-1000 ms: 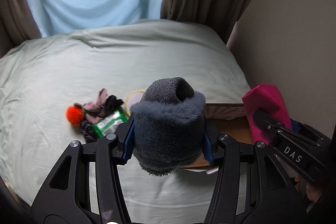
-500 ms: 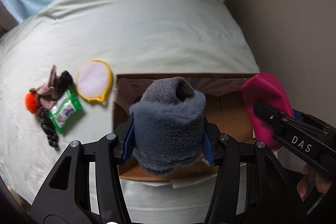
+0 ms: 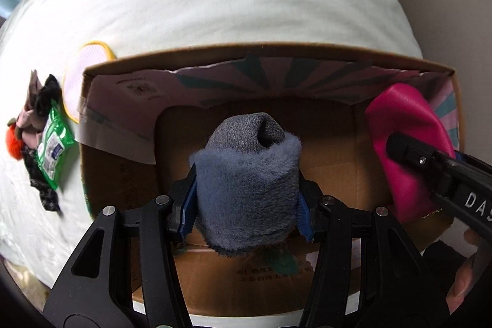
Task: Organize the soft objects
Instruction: 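Carry slipper and pink pouch into the cardboard box and open both tools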
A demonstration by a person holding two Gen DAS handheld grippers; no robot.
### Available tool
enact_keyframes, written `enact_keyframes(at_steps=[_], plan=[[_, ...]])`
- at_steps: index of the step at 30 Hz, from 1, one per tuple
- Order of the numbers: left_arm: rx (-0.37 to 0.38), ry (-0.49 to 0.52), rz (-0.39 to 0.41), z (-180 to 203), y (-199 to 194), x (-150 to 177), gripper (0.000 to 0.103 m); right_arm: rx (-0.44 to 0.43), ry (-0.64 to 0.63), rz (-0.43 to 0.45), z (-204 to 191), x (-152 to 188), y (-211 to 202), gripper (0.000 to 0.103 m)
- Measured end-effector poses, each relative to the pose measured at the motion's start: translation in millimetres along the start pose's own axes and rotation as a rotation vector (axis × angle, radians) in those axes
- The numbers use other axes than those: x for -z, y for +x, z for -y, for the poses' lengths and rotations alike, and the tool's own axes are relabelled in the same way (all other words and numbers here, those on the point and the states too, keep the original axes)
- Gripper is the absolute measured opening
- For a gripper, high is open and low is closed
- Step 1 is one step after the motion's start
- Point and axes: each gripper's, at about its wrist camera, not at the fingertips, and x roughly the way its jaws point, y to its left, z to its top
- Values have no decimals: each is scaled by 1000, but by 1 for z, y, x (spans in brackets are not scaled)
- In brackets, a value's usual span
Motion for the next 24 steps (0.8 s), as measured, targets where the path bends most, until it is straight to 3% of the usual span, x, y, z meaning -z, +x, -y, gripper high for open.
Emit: enact_keyframes(at_steps=[1,2,3,4,5,6,14,24], plan=[[3,4,1,1,-1,-1,48,-8,7,-4,1,-1,1,47],[10,14,20,2,-4,-1,55,-10,14,-6,2,-2,2,48],[1,30,38,4,-9,-1,76,-2,19,-5,3,-4,2,50],[-14,47,52,5,-14,1,90,4,22,-3,3,-6,3,53],[-17,62,64,3,-18,2,102,-2,20,-1,4,-8,3,72],[-13,76,81,2,-23,5,103,-11,15,2,5,-9,3,101],[-14,90,54,-4,-33,17,103,-43,-23,19,8,-7,-5,103],[-14,127,103,5,-67,18,103,-75,-32,53,2,2,-34,103]])
